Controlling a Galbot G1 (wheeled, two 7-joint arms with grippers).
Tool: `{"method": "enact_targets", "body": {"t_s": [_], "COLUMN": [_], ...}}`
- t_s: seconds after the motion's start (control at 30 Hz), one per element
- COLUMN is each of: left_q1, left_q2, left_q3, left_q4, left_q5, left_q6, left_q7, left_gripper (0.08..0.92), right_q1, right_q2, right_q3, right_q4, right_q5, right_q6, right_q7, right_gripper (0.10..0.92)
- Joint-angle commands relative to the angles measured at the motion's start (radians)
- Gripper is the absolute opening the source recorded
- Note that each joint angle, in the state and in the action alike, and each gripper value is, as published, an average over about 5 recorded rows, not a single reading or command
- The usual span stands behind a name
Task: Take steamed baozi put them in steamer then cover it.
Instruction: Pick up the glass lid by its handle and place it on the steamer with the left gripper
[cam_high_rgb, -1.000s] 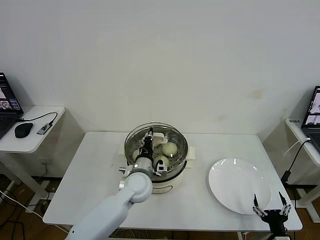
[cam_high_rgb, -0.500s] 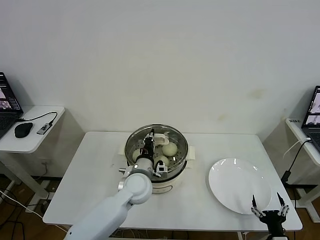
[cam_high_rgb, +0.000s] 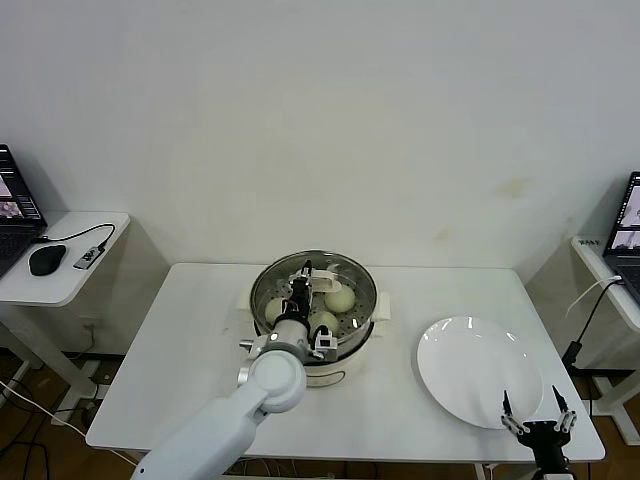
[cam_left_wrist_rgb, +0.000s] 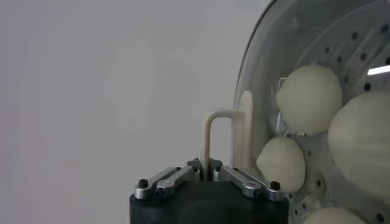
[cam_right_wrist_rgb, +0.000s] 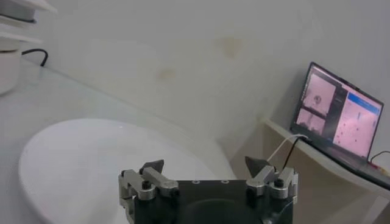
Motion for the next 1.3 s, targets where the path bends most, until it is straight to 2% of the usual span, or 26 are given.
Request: {"method": "enact_targets", "body": {"t_s": [0.03, 0.93, 1.3], "left_q1": [0.001, 0.048, 0.141], "left_q2": [-0.004, -0.027, 0.023], "left_q3": [-0.006, -0.046, -0.086], "left_q4": [0.015, 0.014, -0.134], "left_q5": [0.019, -0.008, -0.074], "left_q6": [-0.008, -0.026, -0.044], "left_q7": [-0.010, -0.073, -0.120], "left_gripper": [0.148, 0.164, 0.464], "right_q1": [0.001, 0.003, 0.002], "right_q2": [-0.001, -0.001, -0.001], "right_q3": [-0.002, -0.009, -0.013], "right_q4": [-0.002, -0.005, -0.007], "right_q5": [0.000, -0.006, -0.007], "right_q6": [0.001, 0.002, 0.003], "right_q7": [0.000, -0.003, -0.002], "right_gripper": [0.823, 0.823, 0.823]}}
